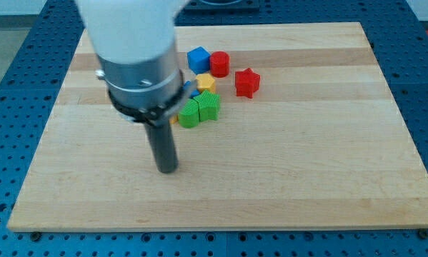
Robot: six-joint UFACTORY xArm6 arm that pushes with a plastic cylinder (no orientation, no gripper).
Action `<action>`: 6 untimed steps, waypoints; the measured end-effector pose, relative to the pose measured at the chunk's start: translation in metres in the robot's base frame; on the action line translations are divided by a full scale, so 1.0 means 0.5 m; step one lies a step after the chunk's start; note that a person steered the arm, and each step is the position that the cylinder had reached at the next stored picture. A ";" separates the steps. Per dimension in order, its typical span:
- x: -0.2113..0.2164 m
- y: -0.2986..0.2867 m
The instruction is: Move the green circle to the bottom of the yellow hexagon
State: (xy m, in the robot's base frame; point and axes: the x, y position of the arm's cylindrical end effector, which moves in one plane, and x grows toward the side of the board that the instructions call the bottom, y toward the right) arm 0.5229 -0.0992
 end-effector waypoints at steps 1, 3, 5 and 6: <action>-0.109 -0.003; -0.140 0.024; -0.184 0.059; -0.181 0.059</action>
State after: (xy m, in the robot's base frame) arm 0.4324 -0.0697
